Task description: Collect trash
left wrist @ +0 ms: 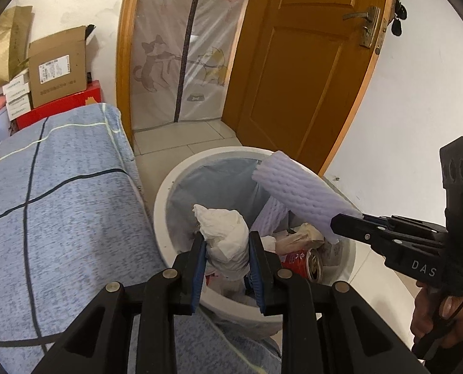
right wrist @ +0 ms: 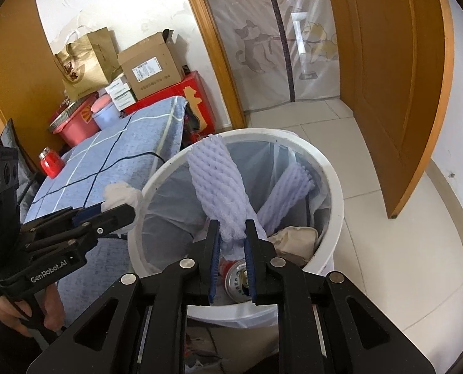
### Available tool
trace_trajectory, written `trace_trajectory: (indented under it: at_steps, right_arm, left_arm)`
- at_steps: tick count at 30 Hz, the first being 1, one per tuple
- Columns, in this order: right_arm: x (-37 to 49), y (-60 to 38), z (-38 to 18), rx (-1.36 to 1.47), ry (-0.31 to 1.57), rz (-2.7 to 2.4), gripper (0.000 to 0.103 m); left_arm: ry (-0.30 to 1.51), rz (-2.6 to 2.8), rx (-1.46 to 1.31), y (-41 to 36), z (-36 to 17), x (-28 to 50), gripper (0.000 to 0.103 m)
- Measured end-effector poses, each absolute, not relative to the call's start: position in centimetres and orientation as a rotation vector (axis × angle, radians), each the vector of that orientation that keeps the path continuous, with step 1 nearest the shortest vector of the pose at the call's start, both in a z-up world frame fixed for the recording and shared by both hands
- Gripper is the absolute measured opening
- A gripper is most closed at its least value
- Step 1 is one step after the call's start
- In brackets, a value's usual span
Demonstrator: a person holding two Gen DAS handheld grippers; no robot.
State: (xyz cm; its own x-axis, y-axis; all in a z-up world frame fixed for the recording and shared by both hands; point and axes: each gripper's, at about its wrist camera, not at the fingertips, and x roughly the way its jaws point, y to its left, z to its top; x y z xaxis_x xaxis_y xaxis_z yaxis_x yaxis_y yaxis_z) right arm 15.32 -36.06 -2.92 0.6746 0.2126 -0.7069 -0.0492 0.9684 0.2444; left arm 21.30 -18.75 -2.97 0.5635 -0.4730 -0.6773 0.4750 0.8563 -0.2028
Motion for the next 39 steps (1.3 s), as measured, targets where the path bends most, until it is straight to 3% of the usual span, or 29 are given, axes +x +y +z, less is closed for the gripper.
trace_trajectory:
  at_steps: [2, 4, 12, 39]
  right_arm:
    - [15.4, -36.1, -3.0, 0.208, 0.815, 0.139, 0.038]
    - [15.5, -36.2, -3.0, 0.213, 0.813, 0.142, 0.044]
    - [15.0, -36.2, -2.4, 0.206, 0.794, 0.142, 0.044]
    - [7.4, -30.8, 1.8, 0.115, 0.677, 0.227, 0.044]
  left_arm:
    - [0.793, -0.555, 0.008, -19.0, -3.1, 21.5, 0.032]
    - [0.790, -0.555, 0.008, -19.1, -3.2, 21.6, 0.035]
    - [0.773, -0.567, -0.008, -18.8, -3.0, 21.3, 0.047]
    - [0.679, -0.436, -0.035, -12.7, 1.6, 13.0, 0.047]
